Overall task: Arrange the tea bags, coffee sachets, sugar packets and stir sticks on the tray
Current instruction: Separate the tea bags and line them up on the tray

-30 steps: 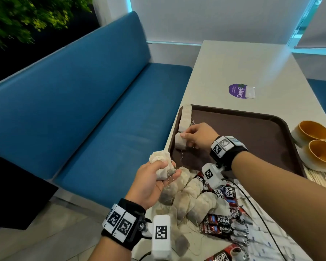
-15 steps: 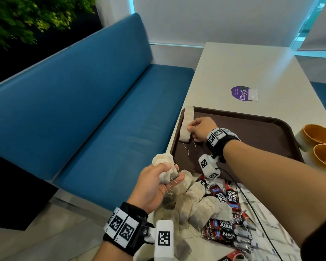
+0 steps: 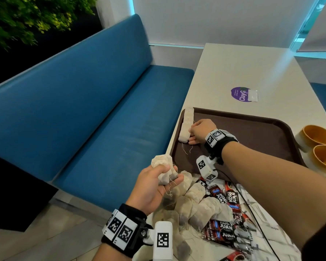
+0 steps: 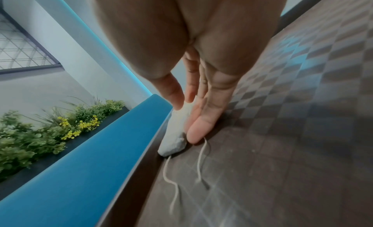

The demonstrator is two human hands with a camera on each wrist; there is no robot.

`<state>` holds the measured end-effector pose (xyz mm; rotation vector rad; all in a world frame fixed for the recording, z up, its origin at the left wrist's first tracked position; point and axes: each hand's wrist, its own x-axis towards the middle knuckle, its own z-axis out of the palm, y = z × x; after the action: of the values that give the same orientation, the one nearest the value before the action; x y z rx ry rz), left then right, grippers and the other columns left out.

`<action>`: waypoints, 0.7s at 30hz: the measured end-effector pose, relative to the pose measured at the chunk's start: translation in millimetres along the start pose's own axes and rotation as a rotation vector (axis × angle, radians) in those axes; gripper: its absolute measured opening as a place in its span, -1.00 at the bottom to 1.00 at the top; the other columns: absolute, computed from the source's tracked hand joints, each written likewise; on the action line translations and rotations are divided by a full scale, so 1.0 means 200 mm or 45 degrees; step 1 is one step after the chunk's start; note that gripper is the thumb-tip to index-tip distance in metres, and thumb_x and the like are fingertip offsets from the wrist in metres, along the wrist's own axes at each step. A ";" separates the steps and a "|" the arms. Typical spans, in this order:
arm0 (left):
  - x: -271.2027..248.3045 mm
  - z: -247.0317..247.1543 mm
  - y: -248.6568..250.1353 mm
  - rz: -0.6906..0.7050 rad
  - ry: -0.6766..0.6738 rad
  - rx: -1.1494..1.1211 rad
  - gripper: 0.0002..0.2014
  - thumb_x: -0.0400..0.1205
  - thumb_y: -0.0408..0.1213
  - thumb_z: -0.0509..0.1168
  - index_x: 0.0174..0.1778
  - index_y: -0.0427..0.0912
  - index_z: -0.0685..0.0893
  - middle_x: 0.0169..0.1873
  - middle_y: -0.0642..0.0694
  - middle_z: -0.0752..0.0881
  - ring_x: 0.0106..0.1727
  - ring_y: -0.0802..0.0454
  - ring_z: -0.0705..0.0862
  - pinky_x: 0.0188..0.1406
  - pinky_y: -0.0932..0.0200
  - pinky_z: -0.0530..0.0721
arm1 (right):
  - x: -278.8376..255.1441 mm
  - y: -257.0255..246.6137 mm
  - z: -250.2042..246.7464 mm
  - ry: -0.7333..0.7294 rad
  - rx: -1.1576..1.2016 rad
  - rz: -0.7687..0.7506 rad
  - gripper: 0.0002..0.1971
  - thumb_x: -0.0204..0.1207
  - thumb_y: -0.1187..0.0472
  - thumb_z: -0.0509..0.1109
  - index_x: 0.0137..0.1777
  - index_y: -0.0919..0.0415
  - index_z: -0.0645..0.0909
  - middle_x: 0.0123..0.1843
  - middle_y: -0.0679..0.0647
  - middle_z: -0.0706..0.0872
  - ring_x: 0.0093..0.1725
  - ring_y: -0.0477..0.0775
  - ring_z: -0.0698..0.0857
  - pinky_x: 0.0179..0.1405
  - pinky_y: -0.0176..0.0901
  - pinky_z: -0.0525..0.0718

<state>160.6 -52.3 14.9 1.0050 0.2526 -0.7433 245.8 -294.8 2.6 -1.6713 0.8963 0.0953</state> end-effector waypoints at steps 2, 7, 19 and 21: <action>0.00 0.00 0.00 0.001 -0.008 -0.005 -0.73 0.71 -0.53 0.25 0.29 -0.61 0.58 0.01 -0.44 0.70 -0.08 -0.31 0.82 0.06 -0.20 0.84 | 0.00 0.00 0.01 0.000 -0.008 -0.020 -0.83 0.70 0.43 0.29 -0.09 0.20 0.50 -0.33 0.22 0.73 -0.32 0.19 0.78 0.16 0.27 0.82; -0.01 0.00 0.00 0.010 -0.024 -0.003 -0.74 0.70 -0.54 0.25 0.27 -0.60 0.60 0.05 -0.47 0.70 -0.01 -0.37 0.80 0.11 -0.25 0.82 | -0.02 0.03 -0.02 0.047 -0.090 -0.112 -0.85 0.64 0.41 0.35 -0.14 0.20 0.56 -0.20 0.25 0.78 -0.29 0.16 0.80 0.06 0.21 0.86; -0.04 0.02 -0.01 0.007 -0.137 -0.074 -0.51 0.52 -0.75 -0.09 0.29 -0.65 0.56 0.11 -0.50 0.64 0.12 -0.51 0.78 0.32 -0.35 0.70 | -0.53 0.08 -0.03 -0.156 0.023 -0.432 -0.96 0.59 0.35 0.48 -0.02 0.26 0.76 -0.20 0.18 0.74 -0.33 0.06 0.67 -0.25 -0.04 0.67; -0.05 0.03 -0.02 0.023 -0.155 -0.023 -0.52 0.52 -0.79 -0.09 0.28 -0.65 0.57 0.11 -0.50 0.65 0.16 -0.52 0.77 0.28 -0.27 0.75 | -0.69 0.12 -0.02 -0.187 0.069 -0.483 -0.96 0.59 0.35 0.50 -0.04 0.23 0.76 -0.23 0.09 0.75 -0.30 0.03 0.68 -0.28 -0.11 0.67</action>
<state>149.7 -55.3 19.8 0.9399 0.1444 -0.7811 132.2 -230.4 54.1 -1.7312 0.4579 -0.0640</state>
